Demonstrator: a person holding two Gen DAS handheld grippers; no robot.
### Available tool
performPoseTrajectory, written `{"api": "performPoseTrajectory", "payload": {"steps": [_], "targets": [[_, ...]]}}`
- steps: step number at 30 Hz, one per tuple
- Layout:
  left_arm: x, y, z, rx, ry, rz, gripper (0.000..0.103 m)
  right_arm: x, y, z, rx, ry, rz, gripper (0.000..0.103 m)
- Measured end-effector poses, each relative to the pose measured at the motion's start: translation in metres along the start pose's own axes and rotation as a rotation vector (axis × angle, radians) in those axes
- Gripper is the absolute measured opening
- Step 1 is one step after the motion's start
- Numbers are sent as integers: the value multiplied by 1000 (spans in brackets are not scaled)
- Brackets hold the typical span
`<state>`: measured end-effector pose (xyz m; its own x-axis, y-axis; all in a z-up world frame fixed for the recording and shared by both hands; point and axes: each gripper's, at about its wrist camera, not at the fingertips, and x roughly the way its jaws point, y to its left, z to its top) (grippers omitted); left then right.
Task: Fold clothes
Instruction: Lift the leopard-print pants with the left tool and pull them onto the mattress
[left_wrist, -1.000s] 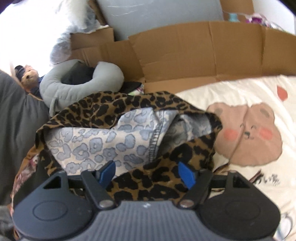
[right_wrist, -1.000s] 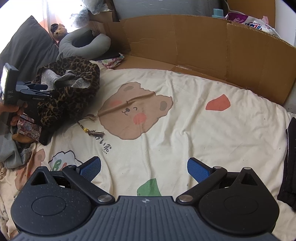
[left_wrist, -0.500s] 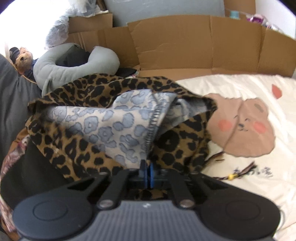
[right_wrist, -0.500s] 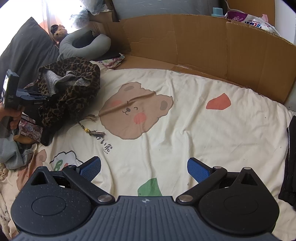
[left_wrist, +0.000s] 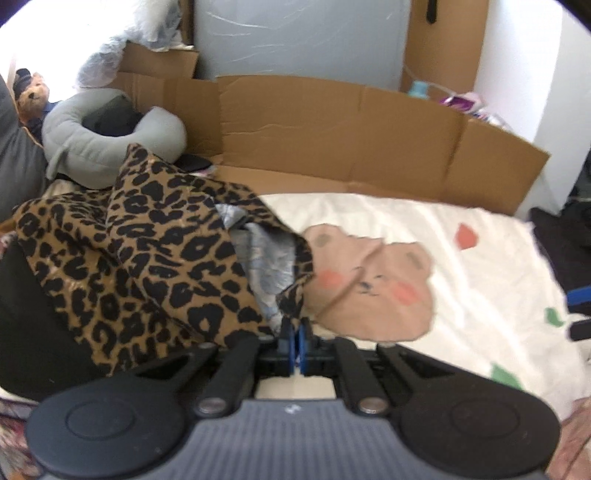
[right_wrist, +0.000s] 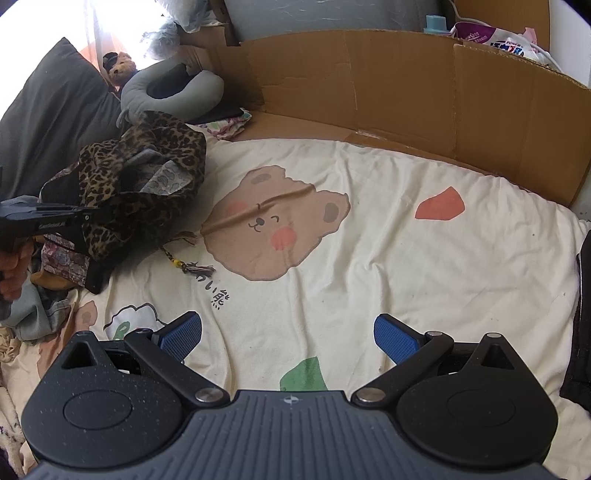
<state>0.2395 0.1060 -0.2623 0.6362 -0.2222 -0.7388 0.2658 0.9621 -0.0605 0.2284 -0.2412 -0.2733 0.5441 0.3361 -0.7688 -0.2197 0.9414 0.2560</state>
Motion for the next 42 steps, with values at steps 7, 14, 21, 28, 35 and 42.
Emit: {"api": "performPoseTrajectory", "payload": {"steps": [7,14,21,28,35,42], "targets": [[-11,-31,-10,-37,-6,-96,2,0,-2,1,14,-5,9,102],[-11,-63,-25,-46,29,-212,2,1,-5,2,32,-7,18,102],[2,-89,-39,-62,87,-308,2,3,-8,1,67,-2,43,102],[5,-116,-53,-56,126,-393,2,8,-12,-1,106,17,70,101],[-1,-137,-60,-34,157,-482,2,10,-15,-2,129,29,96,101],[-3,-138,-61,-14,194,-502,7,16,-17,-7,134,56,110,101]]}}
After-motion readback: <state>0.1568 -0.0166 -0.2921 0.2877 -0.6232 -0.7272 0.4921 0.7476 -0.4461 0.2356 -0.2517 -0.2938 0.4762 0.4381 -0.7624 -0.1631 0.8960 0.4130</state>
